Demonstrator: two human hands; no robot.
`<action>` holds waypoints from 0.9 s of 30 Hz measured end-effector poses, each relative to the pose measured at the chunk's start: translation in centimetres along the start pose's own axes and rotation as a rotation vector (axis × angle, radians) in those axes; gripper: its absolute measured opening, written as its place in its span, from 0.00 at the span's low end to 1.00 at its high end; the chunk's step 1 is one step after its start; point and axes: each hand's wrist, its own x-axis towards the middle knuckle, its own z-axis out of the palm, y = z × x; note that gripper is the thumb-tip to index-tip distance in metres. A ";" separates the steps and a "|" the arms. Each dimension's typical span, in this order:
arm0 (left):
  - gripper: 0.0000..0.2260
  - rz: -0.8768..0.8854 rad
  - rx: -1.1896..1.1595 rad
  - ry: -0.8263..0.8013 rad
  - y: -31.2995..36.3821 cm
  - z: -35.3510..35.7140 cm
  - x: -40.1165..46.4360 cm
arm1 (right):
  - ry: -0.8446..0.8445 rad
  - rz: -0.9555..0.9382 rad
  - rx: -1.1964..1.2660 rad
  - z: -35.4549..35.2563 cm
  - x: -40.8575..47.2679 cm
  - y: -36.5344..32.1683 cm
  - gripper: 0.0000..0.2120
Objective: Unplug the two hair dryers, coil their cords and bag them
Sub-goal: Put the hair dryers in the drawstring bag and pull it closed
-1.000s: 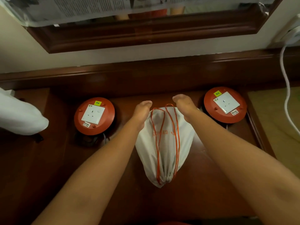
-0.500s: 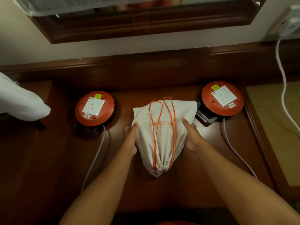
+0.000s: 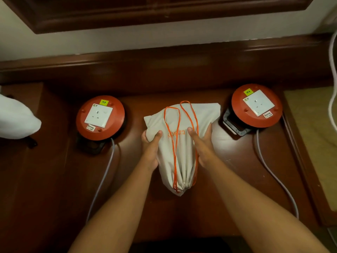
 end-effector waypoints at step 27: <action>0.27 0.118 -0.089 -0.019 6.5 3.5 4.6 | 0.052 -0.011 -0.137 4.7 7.2 -3.3 0.46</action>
